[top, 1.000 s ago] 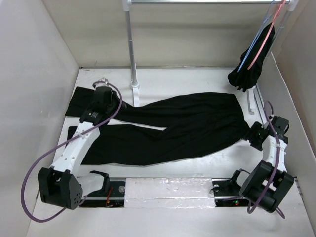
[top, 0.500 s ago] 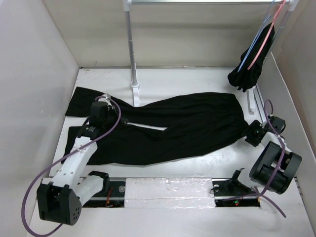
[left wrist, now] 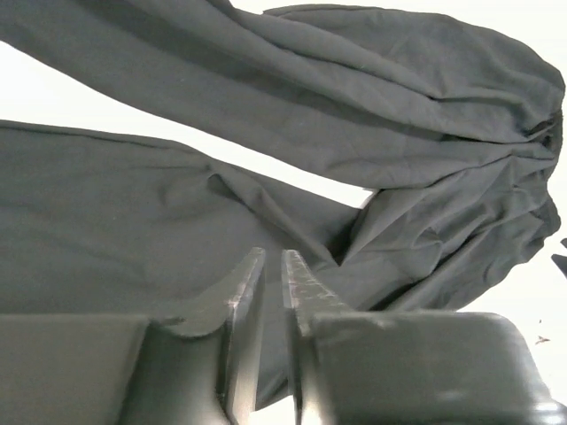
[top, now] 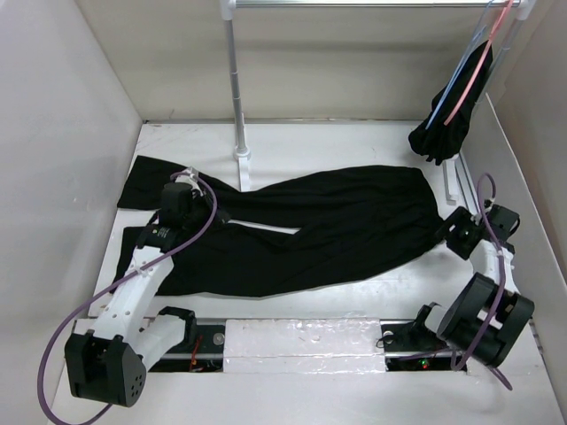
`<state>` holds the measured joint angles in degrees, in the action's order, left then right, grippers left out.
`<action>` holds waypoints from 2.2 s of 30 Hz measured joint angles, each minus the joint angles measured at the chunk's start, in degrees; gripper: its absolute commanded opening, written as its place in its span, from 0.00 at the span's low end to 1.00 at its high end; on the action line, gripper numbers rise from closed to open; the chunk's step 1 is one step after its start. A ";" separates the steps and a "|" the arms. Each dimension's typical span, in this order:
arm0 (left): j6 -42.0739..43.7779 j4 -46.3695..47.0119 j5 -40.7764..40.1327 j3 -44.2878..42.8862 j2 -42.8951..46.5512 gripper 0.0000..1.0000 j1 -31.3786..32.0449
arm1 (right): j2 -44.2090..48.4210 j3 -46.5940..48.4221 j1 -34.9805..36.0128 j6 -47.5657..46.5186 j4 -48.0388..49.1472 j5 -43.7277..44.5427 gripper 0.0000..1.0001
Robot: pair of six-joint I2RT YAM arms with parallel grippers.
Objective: Place the trousers on the hanger
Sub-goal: Fold the trousers at the center of the board.
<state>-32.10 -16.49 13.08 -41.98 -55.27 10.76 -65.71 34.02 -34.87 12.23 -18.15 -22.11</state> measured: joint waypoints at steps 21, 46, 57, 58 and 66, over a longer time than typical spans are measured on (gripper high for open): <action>-0.39 -6.34 -7.87 -0.37 -3.58 0.35 0.00 | -17.77 2.54 -4.70 4.33 9.92 1.51 0.00; -20.28 -24.63 -22.16 -1.55 -14.12 0.56 -49.66 | -22.75 4.55 -1.57 6.36 15.10 -2.69 0.00; -22.91 -24.65 -24.33 -1.99 -21.38 0.55 -47.32 | -24.59 5.33 0.09 7.72 17.11 -4.50 0.00; -22.77 -23.80 -24.15 -1.86 -22.71 0.55 -46.82 | -24.72 5.57 0.07 7.72 17.11 -4.50 0.00; -20.04 -17.79 -22.34 -1.77 -27.65 0.37 -46.49 | -24.55 6.54 -0.70 7.50 15.19 -3.52 0.00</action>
<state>-52.14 -34.28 -9.26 -43.75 -82.91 -35.73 -90.26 40.56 -35.57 19.73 -2.96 -25.63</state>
